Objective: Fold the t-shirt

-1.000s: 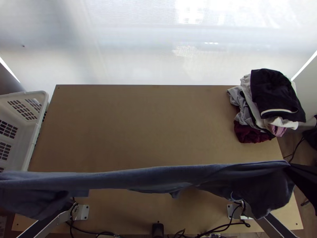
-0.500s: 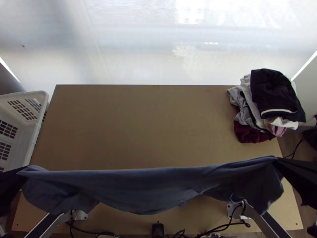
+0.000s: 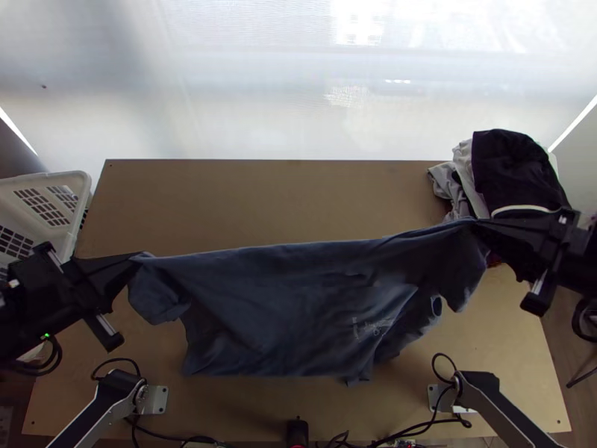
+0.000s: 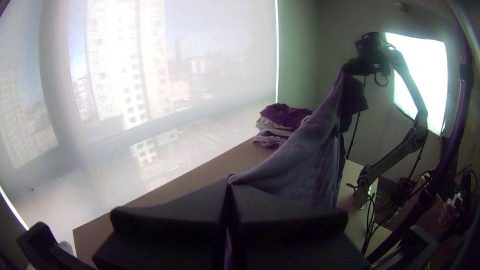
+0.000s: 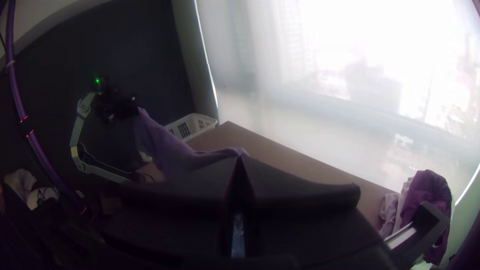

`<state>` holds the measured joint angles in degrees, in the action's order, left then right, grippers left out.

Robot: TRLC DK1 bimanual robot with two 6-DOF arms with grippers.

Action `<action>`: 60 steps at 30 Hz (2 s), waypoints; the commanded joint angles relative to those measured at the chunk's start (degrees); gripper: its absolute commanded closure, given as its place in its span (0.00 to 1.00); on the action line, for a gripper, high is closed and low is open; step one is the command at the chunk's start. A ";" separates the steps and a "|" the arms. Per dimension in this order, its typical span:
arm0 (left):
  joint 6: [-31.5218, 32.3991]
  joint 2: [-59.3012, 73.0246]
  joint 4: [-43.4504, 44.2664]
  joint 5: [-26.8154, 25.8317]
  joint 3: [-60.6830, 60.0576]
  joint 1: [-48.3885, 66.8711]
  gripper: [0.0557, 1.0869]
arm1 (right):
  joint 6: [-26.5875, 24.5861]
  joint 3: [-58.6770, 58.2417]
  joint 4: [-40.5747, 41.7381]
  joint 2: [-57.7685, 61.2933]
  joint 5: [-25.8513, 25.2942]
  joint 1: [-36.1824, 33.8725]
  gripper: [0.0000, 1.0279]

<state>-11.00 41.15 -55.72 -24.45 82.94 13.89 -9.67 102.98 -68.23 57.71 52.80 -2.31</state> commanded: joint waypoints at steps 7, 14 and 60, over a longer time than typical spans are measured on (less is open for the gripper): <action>1.34 12.73 8.53 -15.63 -8.49 -13.98 0.96 | 0.97 -9.11 10.83 6.36 0.03 0.99 0.97; -4.46 20.11 14.42 -16.16 -12.01 -18.81 0.96 | 0.09 -15.70 17.78 10.31 -0.41 0.99 0.97; -2.71 78.39 24.79 -6.84 22.27 -14.15 0.96 | -6.06 0.29 44.41 58.92 -27.40 1.16 0.97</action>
<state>-14.52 114.50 -30.89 -33.32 101.82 -1.96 -15.57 97.25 -23.24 109.62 27.81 -0.99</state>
